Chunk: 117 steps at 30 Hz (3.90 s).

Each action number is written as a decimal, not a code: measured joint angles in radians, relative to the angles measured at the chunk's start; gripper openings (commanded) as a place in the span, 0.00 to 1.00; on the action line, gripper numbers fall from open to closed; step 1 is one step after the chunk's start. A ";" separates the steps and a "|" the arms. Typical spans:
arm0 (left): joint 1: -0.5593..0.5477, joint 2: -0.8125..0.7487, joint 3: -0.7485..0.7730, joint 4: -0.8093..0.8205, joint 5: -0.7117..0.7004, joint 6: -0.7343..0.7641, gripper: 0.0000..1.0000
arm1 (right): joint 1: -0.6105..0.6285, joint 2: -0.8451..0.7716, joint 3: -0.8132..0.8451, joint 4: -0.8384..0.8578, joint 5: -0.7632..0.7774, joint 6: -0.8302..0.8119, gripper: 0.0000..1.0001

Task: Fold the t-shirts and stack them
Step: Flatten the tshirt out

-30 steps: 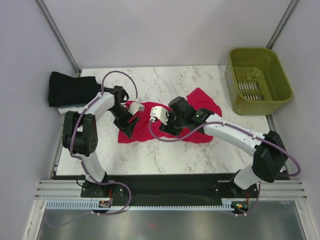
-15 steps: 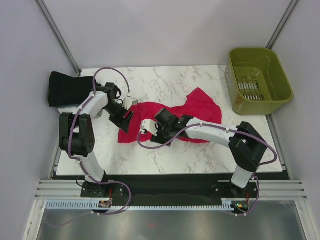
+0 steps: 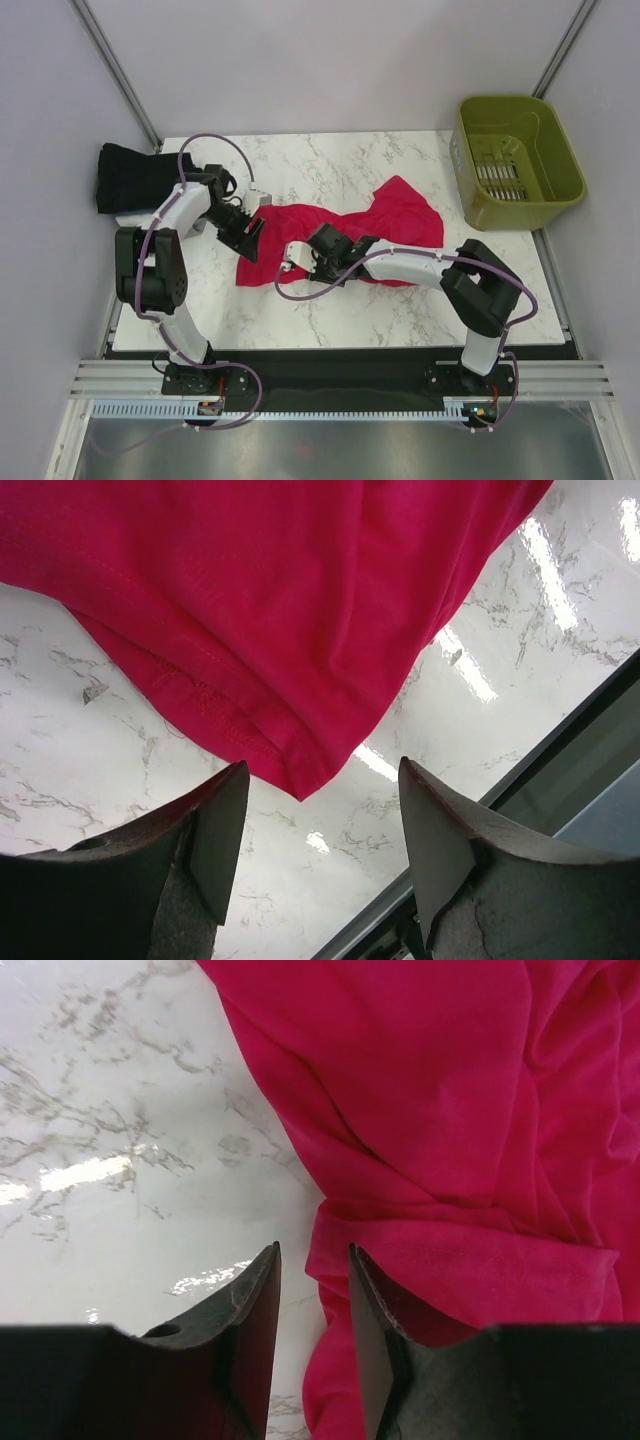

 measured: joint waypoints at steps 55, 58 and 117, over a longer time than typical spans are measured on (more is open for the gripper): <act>0.037 -0.082 0.011 -0.153 0.033 -0.037 0.70 | -0.052 -0.046 -0.011 -0.027 -0.011 0.031 0.57; 0.039 -0.082 0.006 -0.153 0.033 -0.037 0.70 | -0.050 -0.018 0.003 -0.027 -0.014 0.032 0.52; 0.054 0.221 -0.018 -0.117 0.032 -0.082 0.29 | -0.289 -0.373 0.169 -0.101 0.154 -0.090 0.00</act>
